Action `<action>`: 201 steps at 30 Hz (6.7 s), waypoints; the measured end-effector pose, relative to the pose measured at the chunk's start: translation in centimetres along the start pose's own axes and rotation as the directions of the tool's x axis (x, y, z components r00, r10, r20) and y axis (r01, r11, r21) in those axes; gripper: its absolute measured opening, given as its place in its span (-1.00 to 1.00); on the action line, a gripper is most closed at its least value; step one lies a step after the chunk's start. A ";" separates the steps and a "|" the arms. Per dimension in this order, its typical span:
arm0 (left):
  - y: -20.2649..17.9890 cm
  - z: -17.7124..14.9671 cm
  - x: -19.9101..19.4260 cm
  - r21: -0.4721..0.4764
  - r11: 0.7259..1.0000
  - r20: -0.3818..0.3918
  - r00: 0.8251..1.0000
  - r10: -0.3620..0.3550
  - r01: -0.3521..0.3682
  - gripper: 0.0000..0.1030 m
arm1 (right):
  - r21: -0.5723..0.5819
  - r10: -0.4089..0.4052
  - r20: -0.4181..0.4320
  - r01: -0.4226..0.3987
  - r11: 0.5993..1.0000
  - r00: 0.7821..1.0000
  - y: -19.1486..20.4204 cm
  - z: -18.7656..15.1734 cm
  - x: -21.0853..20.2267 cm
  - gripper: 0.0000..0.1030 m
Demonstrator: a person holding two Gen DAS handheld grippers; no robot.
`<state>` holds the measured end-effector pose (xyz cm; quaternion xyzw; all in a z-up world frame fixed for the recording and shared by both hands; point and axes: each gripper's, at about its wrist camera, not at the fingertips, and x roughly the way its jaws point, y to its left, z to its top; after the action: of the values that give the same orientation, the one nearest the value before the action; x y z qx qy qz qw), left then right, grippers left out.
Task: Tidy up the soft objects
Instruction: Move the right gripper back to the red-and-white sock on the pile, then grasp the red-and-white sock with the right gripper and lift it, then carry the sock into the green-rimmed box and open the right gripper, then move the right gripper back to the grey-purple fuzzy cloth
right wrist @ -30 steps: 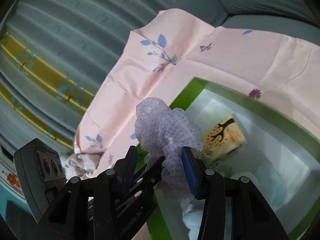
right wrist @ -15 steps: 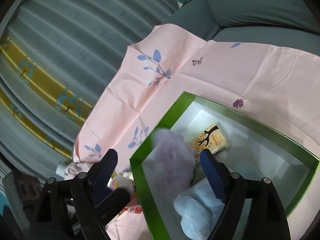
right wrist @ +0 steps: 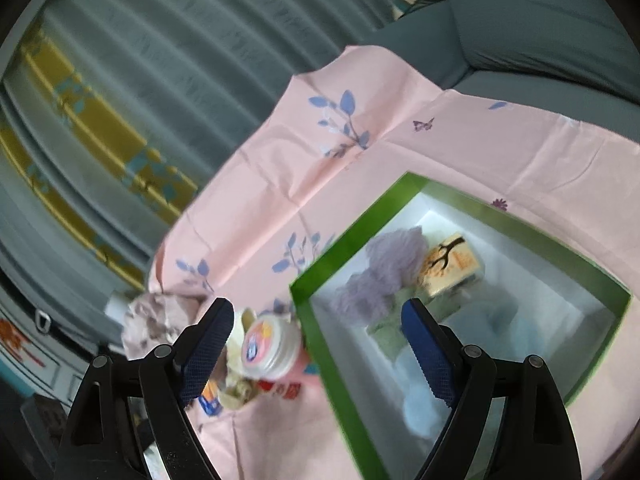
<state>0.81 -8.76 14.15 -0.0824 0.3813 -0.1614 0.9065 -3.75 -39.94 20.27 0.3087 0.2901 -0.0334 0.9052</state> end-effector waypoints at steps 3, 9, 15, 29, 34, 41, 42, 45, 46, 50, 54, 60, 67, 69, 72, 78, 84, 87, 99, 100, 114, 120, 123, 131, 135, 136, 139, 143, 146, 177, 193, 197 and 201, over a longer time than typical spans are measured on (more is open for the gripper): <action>2.9 -1.2 0.6 -0.040 0.999 -0.007 0.999 0.035 -0.036 0.94 | -0.046 -0.038 -0.039 0.037 0.998 0.999 2.2 -1.4 0.7 0.69; 7.8 -4.0 3.9 -0.138 0.990 -0.075 0.997 0.034 -0.044 0.94 | -0.162 -0.067 -0.167 0.040 0.986 0.984 6.8 -5.3 4.6 0.68; 9.9 -4.1 3.8 -0.174 0.982 -0.104 0.993 0.056 -0.073 0.94 | -0.264 -0.133 -0.210 0.075 0.962 0.969 10.4 -8.8 8.5 0.27; 11.8 -4.0 3.1 -0.212 0.971 -0.103 0.990 0.095 -0.115 0.93 | -0.479 -0.457 -0.140 0.344 0.808 0.879 12.3 -12.5 16.6 -0.19; 11.9 -3.9 3.2 -0.214 0.971 -0.104 0.990 0.090 -0.111 0.93 | -0.536 -0.501 -0.127 0.366 0.761 0.856 12.8 -13.0 18.1 -0.28; 12.4 -3.8 3.1 -0.225 0.967 -0.104 0.989 0.101 -0.123 0.93 | -0.565 -0.468 -0.110 0.332 0.755 0.877 13.7 -13.5 16.9 -0.44; 12.5 -3.8 3.0 -0.226 0.966 -0.102 0.989 0.102 -0.123 0.93 | -0.545 -0.421 -0.148 0.281 0.790 0.895 13.9 -13.4 16.0 -0.44; 12.8 -3.7 2.7 -0.236 0.963 -0.096 0.989 0.111 -0.131 0.93 | -0.501 -0.295 -0.263 0.131 0.855 0.919 14.3 -13.7 14.6 -0.44; 13.1 -3.7 2.6 -0.244 0.960 -0.095 0.989 0.115 -0.135 0.93 | -0.472 -0.221 -0.346 0.035 0.881 0.912 14.4 -14.0 14.1 -0.44; 14.1 -3.5 2.0 -0.276 0.950 -0.082 0.988 0.128 -0.146 0.92 | -0.357 -0.029 -0.586 -0.226 0.907 0.810 15.0 -16.2 13.5 -0.44; 14.8 -3.4 1.8 -0.293 0.944 -0.086 0.988 0.130 -0.149 0.92 | -0.307 -0.006 -0.695 -0.290 0.906 0.719 15.6 -18.6 14.5 -0.44; 14.3 -3.7 2.4 -0.279 0.950 -0.118 0.987 0.109 -0.138 0.92 | -0.390 -0.124 -0.674 -0.208 0.897 0.728 15.6 -18.9 14.9 -0.34; 13.8 -4.1 3.0 -0.276 0.956 -0.158 0.986 0.055 -0.097 0.91 | -0.465 -0.226 -0.543 -0.065 0.883 0.809 13.9 -15.9 14.2 0.02; 13.6 -4.2 3.2 -0.283 0.957 -0.167 0.986 0.012 -0.060 0.88 | -0.409 -0.180 -0.553 -0.077 0.909 0.813 13.1 -14.9 14.1 0.02; 12.7 -4.6 3.8 -0.278 0.961 -0.197 0.979 -0.058 0.001 0.77 | -0.363 -0.125 -0.555 -0.104 0.926 0.822 12.2 -13.9 13.6 0.02; 10.2 -6.0 5.6 -0.266 0.960 -0.281 0.945 -0.167 0.090 0.35 | -0.326 -0.059 -0.586 -0.168 0.930 0.808 12.5 -14.4 13.9 0.02; 8.7 -6.7 6.2 -0.217 0.972 -0.289 0.946 -0.147 0.085 0.16 | -0.337 -0.077 -0.633 -0.184 0.923 0.771 13.1 -16.1 15.8 0.02; 8.9 -6.7 6.6 -0.242 0.963 -0.286 0.940 -0.186 0.118 -0.03 | -0.339 -0.092 -0.656 -0.183 0.923 0.749 13.0 -16.9 16.7 0.02; 5.4 -4.5 4.8 -0.125 0.974 -0.149 0.967 -0.207 0.189 -0.45 | -0.382 -0.062 -0.593 -0.212 0.900 0.803 14.0 -15.5 15.0 -0.21; 4.7 -4.0 4.4 -0.098 0.976 -0.127 0.970 -0.205 0.193 -0.45 | -0.386 -0.054 -0.576 -0.214 0.897 0.816 14.2 -14.9 14.5 -0.21; -7.7 1.3 3.7 0.227 0.922 -0.050 0.950 -0.309 0.312 -0.45 | -0.294 0.044 -0.254 -0.121 0.948 0.966 9.6 -4.2 6.1 -0.21; -13.1 1.9 5.2 0.324 0.865 -0.092 0.923 -0.373 0.382 -0.46 | -0.195 0.038 -0.131 -0.063 0.979 0.991 4.9 -1.0 3.2 -0.21; -15.1 1.7 6.1 0.351 0.842 -0.118 0.912 -0.393 0.409 -0.46 | -0.143 0.021 -0.090 -0.034 0.989 0.996 2.8 0.1 2.2 -0.21; -18.8 1.3 9.2 0.365 0.814 -0.199 0.892 -0.406 0.452 -0.46 | -0.034 -0.016 -0.063 0.014 0.999 0.998 -1.6 1.4 2.0 -0.21; -20.0 1.0 10.2 0.372 0.807 -0.227 0.888 -0.400 0.459 -0.46 | 0.014 -0.040 -0.058 0.041 0.999 0.998 -3.4 1.8 1.9 -0.21; -20.2 0.9 10.4 0.368 0.809 -0.230 0.888 -0.399 0.458 -0.46 | 0.023 -0.037 -0.059 0.039 0.999 0.998 -3.7 1.9 1.9 -0.21; -20.6 0.8 11.2 0.363 0.813 -0.245 0.888 -0.388 0.455 -0.46 | 0.054 -0.031 -0.065 0.035 0.998 0.997 -4.7 2.1 2.3 -0.21; -21.2 0.4 12.2 0.354 0.819 -0.266 0.888 -0.375 0.452 -0.46 | 0.079 -0.064 -0.067 0.069 0.994 0.996 -5.6 2.1 2.7 -0.21; -21.2 0.1 13.4 0.333 0.832 -0.279 0.889 -0.363 0.444 -0.44 | 0.071 -0.114 -0.073 0.119 0.990 0.991 -5.8 2.2 3.1 -0.21; -13.9 2.5 6.0 0.199 0.903 -0.121 0.924 -0.362 0.380 0.72 | 0.011 -0.255 -0.028 0.255 0.967 0.967 -4.4 2.2 1.9 0.17; 0.1 -0.2 1.6 -0.017 0.979 -0.029 0.978 -0.206 0.205 0.73 | -0.161 -0.194 -0.016 0.189 0.969 0.981 2.2 -0.1 2.1 0.78; 3.9 -1.6 1.9 -0.080 0.989 -0.031 0.992 -0.126 0.123 0.73 | -0.220 -0.174 -0.027 0.164 0.962 0.984 4.2 -1.2 2.4 0.79; 7.3 -3.1 3.1 -0.158 0.987 -0.060 0.997 -0.040 0.030 0.72 | -0.276 -0.143 -0.037 0.127 0.953 0.989 6.1 -2.3 2.8 0.79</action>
<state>2.23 -3.14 7.95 -0.1549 0.4198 -0.1492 0.8818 -1.16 -33.31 20.57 0.1612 0.3377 -0.0463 0.9262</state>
